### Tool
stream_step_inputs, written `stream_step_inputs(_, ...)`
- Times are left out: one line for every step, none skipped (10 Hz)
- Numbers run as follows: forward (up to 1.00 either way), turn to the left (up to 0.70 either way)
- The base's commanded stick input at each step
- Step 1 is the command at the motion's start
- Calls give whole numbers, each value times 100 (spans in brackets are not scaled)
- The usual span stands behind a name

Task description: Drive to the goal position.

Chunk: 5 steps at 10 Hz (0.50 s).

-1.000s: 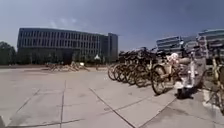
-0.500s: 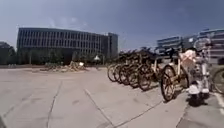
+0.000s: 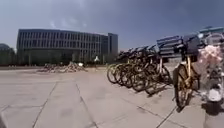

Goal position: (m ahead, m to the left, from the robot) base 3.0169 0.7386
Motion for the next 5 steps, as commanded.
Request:
stream_step_inputs(0,0)
stream_step_inputs(0,0)
stream_step_inputs(0,0)
stream_step_inputs(0,0)
stream_step_inputs(0,0)
